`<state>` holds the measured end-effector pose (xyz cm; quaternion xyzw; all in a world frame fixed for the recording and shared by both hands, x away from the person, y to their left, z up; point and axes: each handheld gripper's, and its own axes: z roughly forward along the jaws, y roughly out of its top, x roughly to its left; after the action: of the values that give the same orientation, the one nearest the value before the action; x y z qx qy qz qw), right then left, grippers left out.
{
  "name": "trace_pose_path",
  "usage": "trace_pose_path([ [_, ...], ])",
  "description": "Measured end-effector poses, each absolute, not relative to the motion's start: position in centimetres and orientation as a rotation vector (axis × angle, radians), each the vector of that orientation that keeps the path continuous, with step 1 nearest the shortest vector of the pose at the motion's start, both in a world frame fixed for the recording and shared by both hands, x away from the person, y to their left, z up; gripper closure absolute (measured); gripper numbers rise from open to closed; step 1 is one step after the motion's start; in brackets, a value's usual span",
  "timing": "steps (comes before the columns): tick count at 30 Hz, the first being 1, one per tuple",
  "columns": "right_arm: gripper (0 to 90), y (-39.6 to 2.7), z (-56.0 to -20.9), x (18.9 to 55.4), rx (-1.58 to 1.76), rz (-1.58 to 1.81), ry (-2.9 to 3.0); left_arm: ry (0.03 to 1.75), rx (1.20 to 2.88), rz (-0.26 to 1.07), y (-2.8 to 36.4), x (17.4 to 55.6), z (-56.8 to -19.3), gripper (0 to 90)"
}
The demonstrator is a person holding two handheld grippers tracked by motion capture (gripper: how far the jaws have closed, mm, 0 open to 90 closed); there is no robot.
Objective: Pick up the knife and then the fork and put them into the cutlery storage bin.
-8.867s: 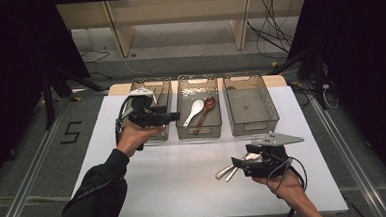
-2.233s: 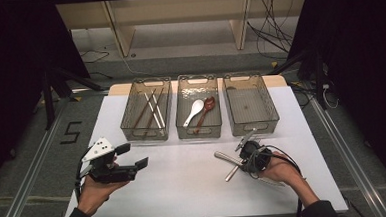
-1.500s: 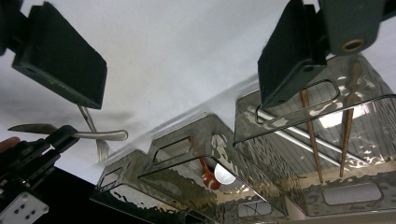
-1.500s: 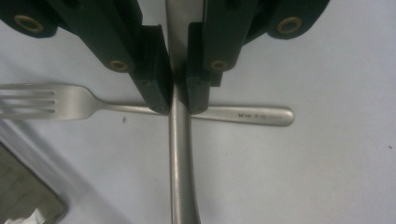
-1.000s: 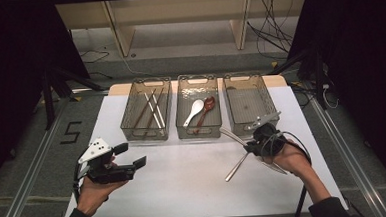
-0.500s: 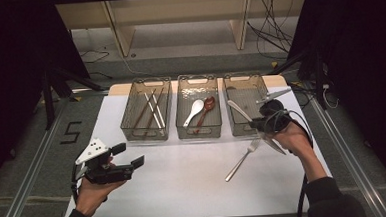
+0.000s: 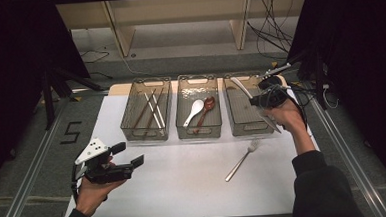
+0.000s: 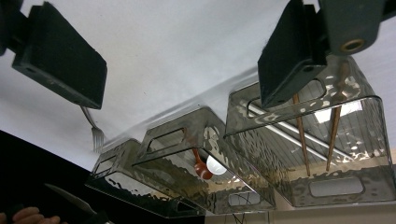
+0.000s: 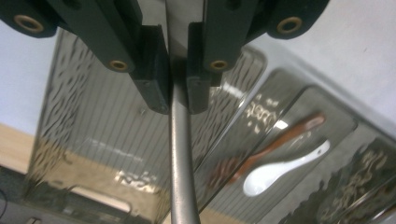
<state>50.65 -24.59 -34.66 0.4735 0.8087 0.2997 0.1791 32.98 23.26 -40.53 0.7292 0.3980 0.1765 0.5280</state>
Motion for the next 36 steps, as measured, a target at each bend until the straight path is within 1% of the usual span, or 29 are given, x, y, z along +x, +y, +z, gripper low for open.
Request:
trace_pose_path([
  [7, 81.0, -24.6, -33.9, 52.7, 1.358, 0.835, 2.264, 0.948, 1.745, 0.412, 23.1, 33.0, -40.6, 15.1],
  [16, 81.0, -24.5, -34.7, 55.1, 1.440, 0.780, 2.235, 0.946, 1.746, 0.407, 23.0, 33.0, -40.6, 15.1],
  [36, 80.8, -23.1, -36.5, 57.4, 1.493, 0.705, 2.232, 0.945, 1.736, 0.397, 23.0, 33.0, -40.6, 15.1],
])
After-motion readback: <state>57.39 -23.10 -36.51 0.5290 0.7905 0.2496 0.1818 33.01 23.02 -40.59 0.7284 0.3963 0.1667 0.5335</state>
